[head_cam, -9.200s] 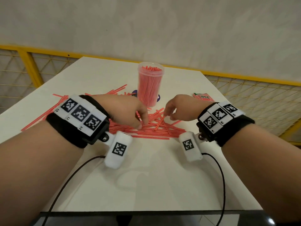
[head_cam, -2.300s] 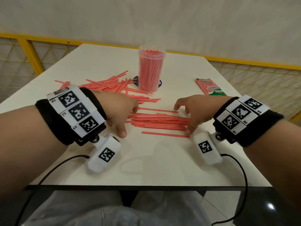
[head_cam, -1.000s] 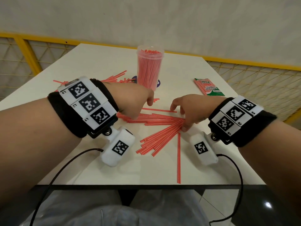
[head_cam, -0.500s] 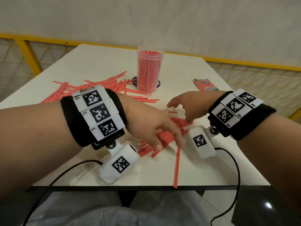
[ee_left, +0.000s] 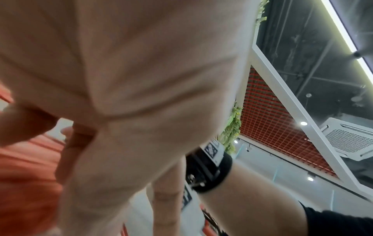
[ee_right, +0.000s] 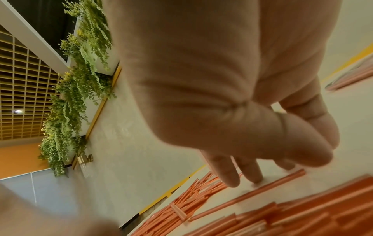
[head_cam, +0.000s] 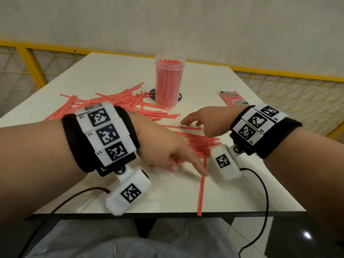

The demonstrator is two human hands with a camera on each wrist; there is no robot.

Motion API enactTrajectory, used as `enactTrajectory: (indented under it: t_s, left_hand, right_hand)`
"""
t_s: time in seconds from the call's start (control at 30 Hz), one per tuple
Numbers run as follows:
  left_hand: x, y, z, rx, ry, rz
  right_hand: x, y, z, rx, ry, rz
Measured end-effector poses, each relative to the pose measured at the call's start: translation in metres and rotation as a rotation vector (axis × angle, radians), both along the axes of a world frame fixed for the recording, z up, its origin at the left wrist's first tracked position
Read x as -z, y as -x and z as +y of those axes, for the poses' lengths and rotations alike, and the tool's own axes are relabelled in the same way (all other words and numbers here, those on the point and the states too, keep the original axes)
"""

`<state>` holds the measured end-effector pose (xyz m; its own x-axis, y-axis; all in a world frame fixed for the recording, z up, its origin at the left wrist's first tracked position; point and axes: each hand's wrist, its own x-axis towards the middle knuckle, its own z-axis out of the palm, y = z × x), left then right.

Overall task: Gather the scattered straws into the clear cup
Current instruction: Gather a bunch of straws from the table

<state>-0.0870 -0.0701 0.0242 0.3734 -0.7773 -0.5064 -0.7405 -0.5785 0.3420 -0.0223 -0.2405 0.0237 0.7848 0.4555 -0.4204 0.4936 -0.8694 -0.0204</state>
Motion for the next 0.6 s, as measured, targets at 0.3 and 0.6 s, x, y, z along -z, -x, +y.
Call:
enactTrajectory:
  t_s: [0.3, 0.6]
  left_hand:
    - [-0.003, -0.014, 0.017, -0.125, -0.111, -0.121]
    - [0.008, -0.038, 0.059, -0.529, -0.087, -0.302]
  right_hand:
    - [-0.001, 0.01, -0.008, -0.053, -0.013, 0.046]
    - [0.001, 0.014, 0.006, 0.011, -0.154, 0.094]
